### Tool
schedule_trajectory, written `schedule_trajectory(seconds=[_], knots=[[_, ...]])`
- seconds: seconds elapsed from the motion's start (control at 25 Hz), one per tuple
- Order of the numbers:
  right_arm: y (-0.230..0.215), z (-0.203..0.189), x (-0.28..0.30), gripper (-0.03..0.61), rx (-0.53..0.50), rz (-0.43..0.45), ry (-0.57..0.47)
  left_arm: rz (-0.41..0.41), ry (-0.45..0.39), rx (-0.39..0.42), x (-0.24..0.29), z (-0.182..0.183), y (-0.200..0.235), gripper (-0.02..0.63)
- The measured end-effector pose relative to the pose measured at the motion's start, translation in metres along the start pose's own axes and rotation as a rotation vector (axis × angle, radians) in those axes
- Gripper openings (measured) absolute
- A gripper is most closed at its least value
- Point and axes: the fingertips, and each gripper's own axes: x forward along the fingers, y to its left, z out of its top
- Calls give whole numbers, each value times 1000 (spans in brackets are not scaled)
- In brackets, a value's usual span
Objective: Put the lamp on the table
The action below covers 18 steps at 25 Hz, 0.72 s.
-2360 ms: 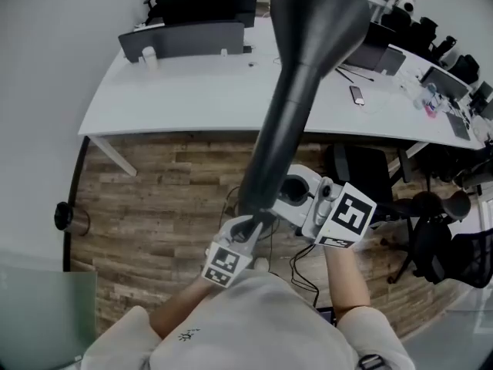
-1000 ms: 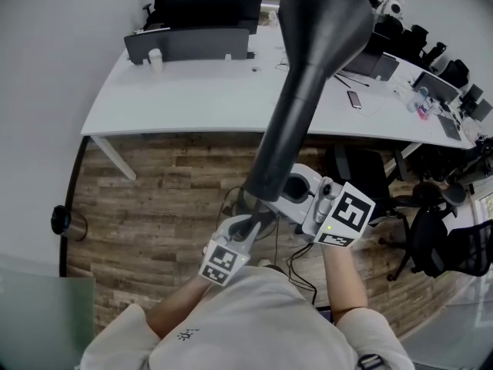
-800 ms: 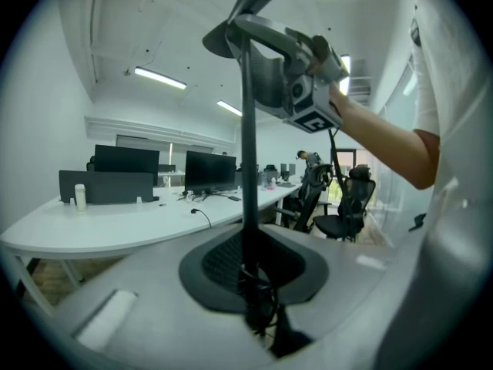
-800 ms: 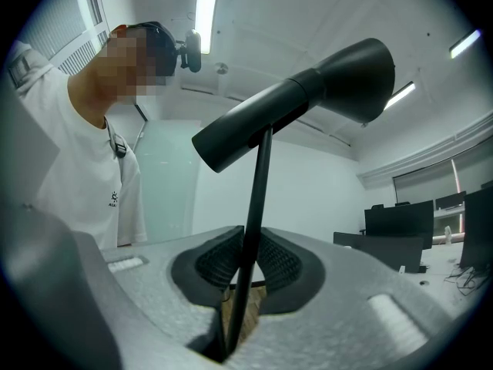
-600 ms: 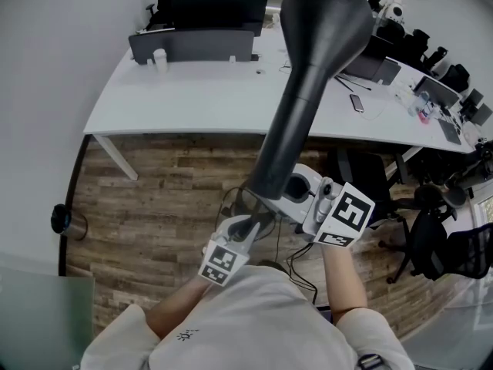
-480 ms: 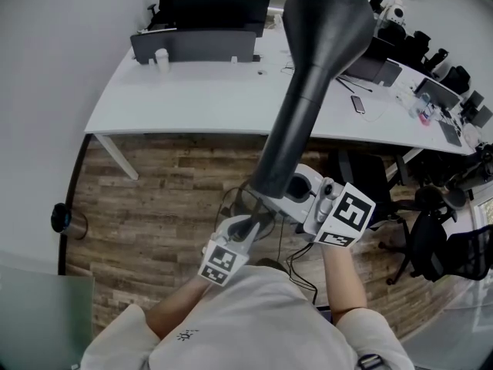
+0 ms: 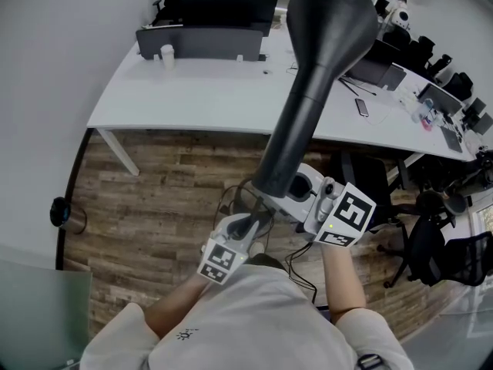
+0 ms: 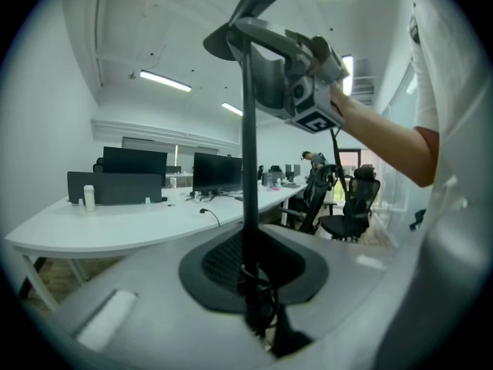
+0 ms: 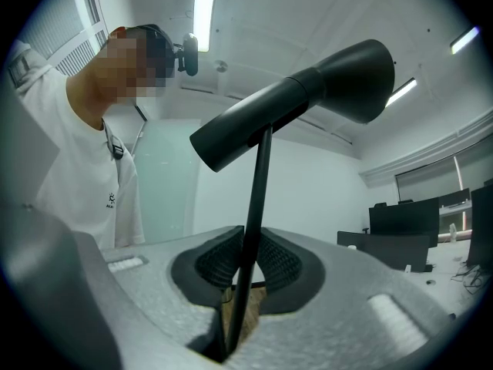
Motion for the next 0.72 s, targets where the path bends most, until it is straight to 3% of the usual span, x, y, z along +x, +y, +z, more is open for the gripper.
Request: schedule_trajectory(seconds=[0.72], knots=[[-33, -6, 12, 52, 14, 20, -2, 24, 11, -2, 15, 1, 29, 40]])
